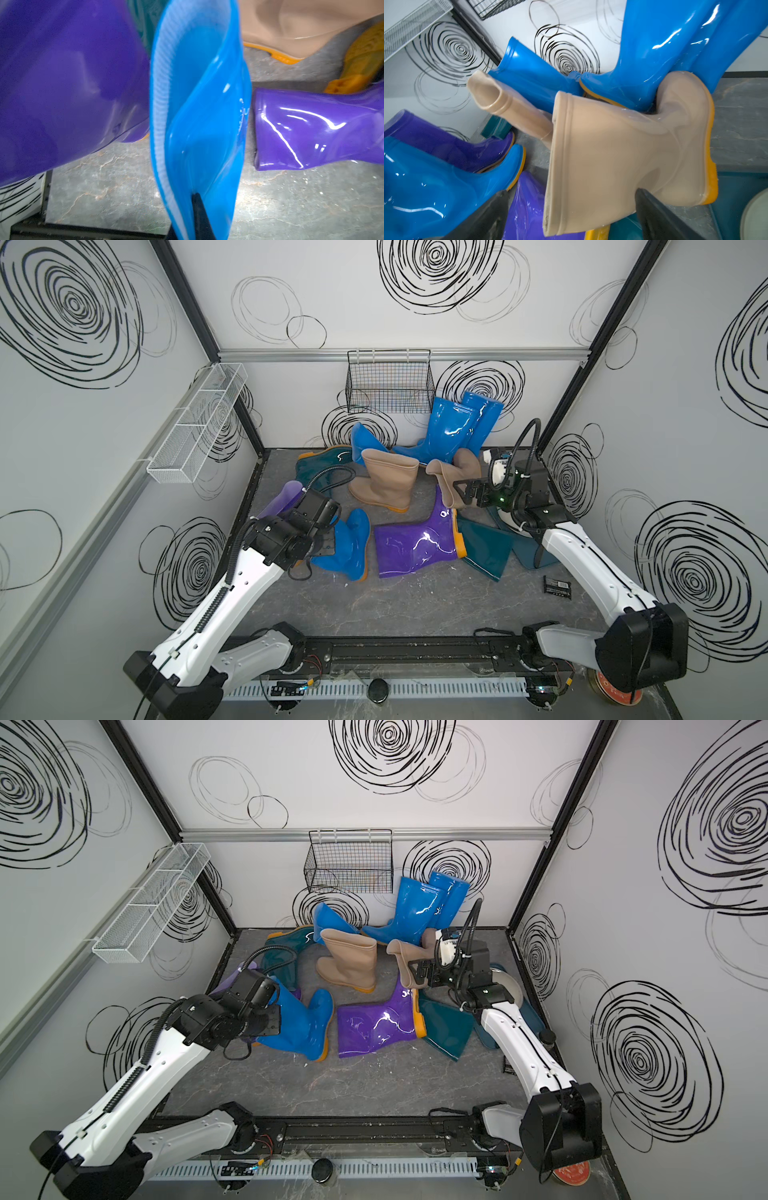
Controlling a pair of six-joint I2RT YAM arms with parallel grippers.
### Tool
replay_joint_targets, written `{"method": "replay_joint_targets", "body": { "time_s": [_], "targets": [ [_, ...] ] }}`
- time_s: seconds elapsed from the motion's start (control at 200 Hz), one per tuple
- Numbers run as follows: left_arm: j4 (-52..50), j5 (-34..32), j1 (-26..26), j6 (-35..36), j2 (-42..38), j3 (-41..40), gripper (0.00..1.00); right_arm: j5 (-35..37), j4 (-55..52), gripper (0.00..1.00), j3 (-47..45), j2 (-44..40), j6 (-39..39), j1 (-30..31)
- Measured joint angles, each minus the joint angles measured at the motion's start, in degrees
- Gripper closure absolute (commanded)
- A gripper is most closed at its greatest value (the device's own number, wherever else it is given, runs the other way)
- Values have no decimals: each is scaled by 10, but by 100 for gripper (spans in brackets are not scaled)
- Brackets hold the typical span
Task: Match and arrange rain boots in pairs
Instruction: Pick up the rain boot at the center of the board.
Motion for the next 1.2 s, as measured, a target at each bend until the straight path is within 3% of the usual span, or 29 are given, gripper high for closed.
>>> {"method": "replay_joint_targets", "body": {
  "time_s": [0.18,0.565,1.196],
  "targets": [
    [17,-6,-58,-3,22,19,100,45,3,2,86,73,16,-17],
    [101,0,-68,9,29,0,100,77,79,2,228,317,14,-86],
    [109,7,-51,12,23,-16,100,-46,236,4,471,617,11,-94]
  ]
}}
